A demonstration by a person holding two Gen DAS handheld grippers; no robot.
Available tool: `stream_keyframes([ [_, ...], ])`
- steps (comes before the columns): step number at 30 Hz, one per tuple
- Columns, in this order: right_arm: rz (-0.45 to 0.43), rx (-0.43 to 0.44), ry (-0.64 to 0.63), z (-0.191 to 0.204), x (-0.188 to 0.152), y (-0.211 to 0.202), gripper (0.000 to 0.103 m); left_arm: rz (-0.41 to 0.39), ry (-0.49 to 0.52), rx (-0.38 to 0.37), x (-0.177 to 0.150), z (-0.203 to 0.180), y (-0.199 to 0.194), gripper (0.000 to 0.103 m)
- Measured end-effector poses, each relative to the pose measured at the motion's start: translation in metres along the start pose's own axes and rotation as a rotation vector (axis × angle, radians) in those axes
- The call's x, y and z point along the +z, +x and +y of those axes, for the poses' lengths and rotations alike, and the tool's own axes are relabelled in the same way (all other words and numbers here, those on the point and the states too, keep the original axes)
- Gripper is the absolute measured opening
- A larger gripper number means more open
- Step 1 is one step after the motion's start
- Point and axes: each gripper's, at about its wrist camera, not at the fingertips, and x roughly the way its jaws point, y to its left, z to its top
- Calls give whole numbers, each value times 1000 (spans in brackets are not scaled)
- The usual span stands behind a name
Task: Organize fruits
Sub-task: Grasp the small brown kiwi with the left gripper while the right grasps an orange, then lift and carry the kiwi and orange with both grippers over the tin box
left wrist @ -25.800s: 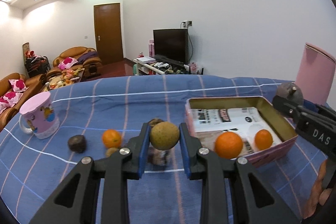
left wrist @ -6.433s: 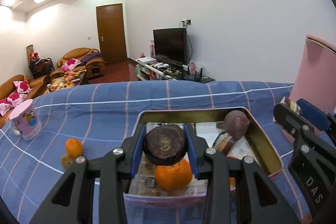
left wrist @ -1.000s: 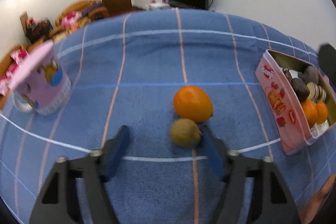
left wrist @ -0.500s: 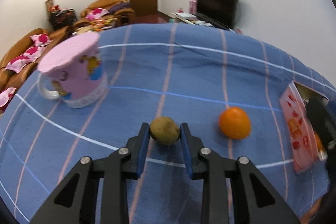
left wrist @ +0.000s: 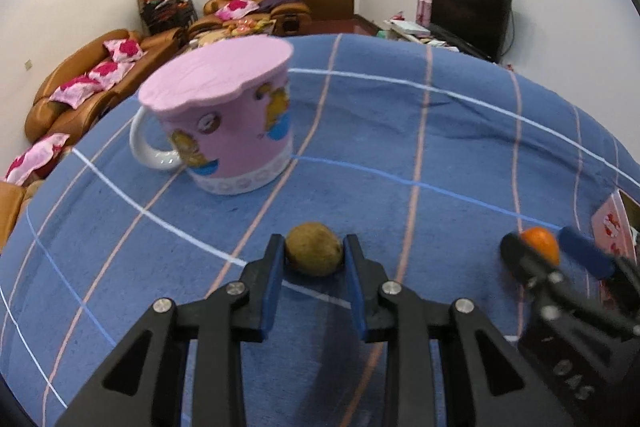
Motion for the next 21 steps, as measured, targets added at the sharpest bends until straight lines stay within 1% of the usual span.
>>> stream_keyframes([
  [1,25,5,-1,0,1,5,61,7,-5,-4,2,-1,2,31],
  [2,11,4,3,-1,0,2,59,11,-8,-8,2,0,3,31],
  [3,15,10,5,-1,-1,2,45,10,-7,-7,2,0,3,31],
  [5,13,25,11,-3,-4,1,38,5,0,-3,2,1,4,31],
  [8,-4,45,45,-9,-10,-7,37,-15,1,-8,3,-2,0,31],
  [9,-29,37,59,-11,-13,-13,37,-33,2,-8,3,-2,-3,31],
  [11,-101,11,59,-10,-17,-29,37,-68,11,0,1,-5,-10,31],
  [15,-304,-81,19,4,-26,-69,37,-121,30,29,-4,-10,-21,31],
  [17,-363,-116,-7,8,-30,-80,37,-130,28,35,-4,-8,-22,31],
  [19,-393,-144,-30,14,-32,-86,37,-137,24,38,-5,-10,-24,31],
  [21,-403,-151,-32,16,-33,-89,37,-152,17,40,-5,-10,-27,31],
])
